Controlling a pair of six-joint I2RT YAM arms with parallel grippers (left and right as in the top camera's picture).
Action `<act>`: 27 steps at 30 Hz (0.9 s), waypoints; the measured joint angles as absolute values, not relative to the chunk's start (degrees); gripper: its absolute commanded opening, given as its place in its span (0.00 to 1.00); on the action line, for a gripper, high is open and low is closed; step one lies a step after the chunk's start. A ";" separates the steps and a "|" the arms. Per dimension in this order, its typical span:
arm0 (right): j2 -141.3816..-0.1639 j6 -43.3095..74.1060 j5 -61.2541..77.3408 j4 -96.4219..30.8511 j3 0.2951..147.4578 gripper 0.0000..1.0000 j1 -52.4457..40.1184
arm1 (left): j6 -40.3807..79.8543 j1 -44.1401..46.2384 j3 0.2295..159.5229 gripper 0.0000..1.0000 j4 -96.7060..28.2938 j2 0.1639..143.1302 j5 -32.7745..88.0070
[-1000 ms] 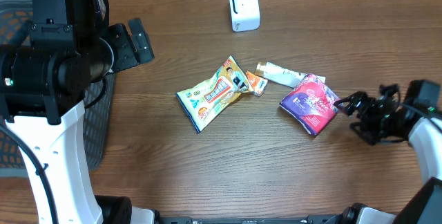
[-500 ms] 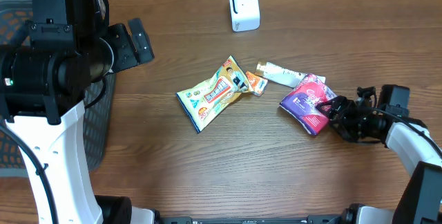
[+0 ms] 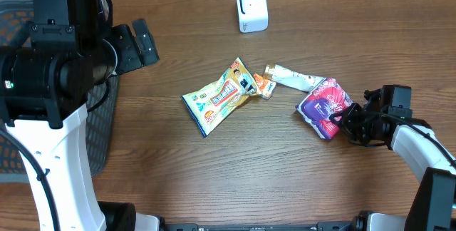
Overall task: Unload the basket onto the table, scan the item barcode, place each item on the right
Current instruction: 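Lift the Carefree pack and carry it to the white scanner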
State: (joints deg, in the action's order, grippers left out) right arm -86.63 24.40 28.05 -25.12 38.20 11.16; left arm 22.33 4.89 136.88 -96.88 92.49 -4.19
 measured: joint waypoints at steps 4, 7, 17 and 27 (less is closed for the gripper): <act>-86.65 24.21 27.38 -30.06 40.36 0.04 11.16 | 22.33 4.89 136.88 1.00 -96.86 92.49 -4.21; -86.80 24.14 25.85 -36.32 44.05 0.04 11.16 | 22.33 4.86 136.88 1.00 -96.88 92.49 -4.21; -87.29 23.14 23.40 -47.99 65.21 0.04 7.40 | 22.33 4.86 136.88 1.00 -96.88 92.49 -4.19; -88.55 29.06 22.26 -25.23 76.64 0.04 -4.51 | 22.33 4.89 136.88 1.00 -96.86 92.49 -4.21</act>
State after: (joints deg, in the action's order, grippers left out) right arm -88.55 29.06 22.26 -25.23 76.64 -4.51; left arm 22.33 4.89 136.88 -96.86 92.49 -4.21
